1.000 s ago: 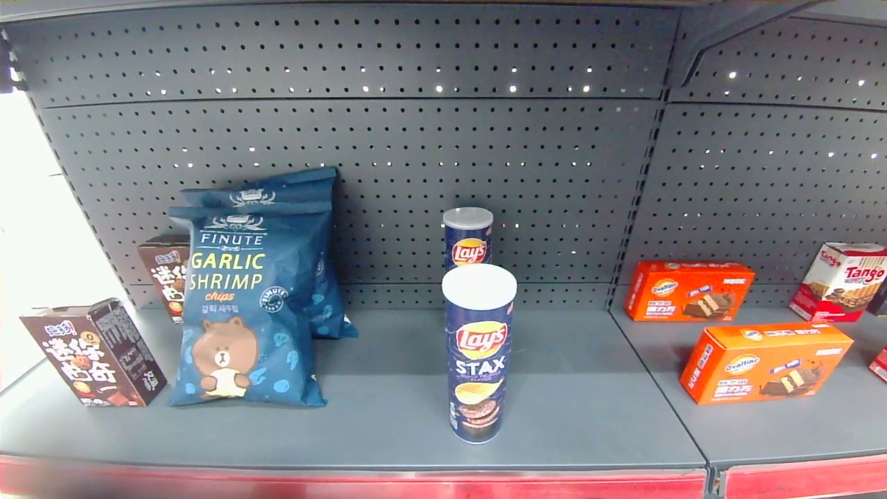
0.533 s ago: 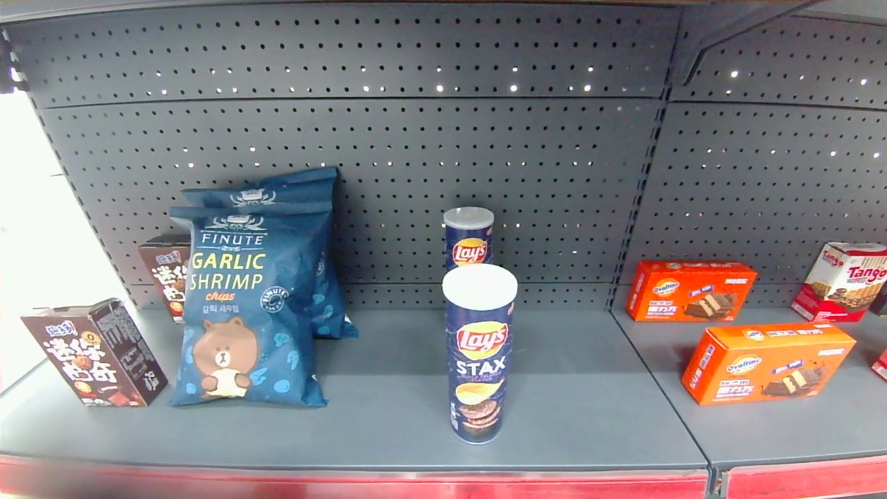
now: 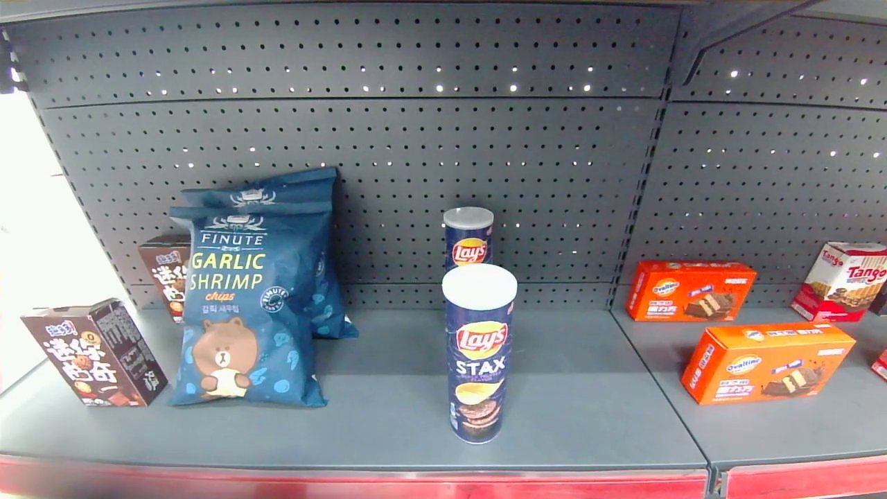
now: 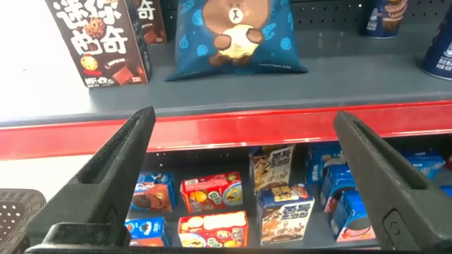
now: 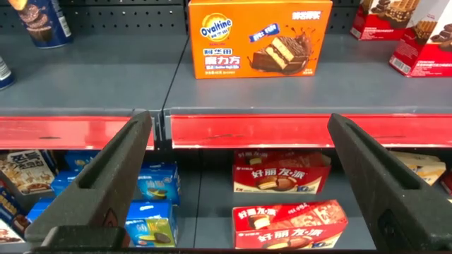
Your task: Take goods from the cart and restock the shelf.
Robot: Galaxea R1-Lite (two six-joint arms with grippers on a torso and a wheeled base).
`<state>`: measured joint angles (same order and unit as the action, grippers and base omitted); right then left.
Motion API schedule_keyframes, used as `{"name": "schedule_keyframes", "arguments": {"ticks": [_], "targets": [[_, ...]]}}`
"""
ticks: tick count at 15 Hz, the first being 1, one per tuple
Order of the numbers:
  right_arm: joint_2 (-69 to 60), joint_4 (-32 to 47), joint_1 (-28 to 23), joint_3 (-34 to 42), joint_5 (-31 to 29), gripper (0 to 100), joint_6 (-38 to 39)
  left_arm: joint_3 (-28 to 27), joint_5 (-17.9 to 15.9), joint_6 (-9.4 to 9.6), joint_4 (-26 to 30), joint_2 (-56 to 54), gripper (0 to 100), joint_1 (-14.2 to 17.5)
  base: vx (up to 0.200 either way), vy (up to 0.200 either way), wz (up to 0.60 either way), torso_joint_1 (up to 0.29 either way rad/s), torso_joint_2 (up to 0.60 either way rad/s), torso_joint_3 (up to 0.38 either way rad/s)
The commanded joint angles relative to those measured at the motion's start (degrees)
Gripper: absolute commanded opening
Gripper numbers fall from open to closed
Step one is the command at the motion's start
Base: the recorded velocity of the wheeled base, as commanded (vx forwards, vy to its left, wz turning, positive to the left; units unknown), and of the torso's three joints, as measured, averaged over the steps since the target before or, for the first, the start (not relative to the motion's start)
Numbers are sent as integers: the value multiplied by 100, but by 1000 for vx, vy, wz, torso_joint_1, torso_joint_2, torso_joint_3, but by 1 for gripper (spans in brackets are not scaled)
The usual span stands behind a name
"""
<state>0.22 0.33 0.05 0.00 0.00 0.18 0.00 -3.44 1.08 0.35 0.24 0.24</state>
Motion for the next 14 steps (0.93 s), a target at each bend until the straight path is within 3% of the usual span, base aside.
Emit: {"name": "schedule_keyframes", "arguments": {"ticks": [1,6,8,14], "targets": [[4,2,4,0,0,100,-1,0,1,-3,0,2,100,2,0,0,0,0,0,0],[4,2,-5,0,9,100,-1,0,19,6,0,2,100,2,0,0,0,0,0,0],[4,2,4,0,0,100,-1,0,10,-3,0,2,100,2,200,0,0,5,-2,5],[4,2,-5,0,0,100,-1,0,10,-3,0,2,100,2,0,0,0,0,0,0]]}}
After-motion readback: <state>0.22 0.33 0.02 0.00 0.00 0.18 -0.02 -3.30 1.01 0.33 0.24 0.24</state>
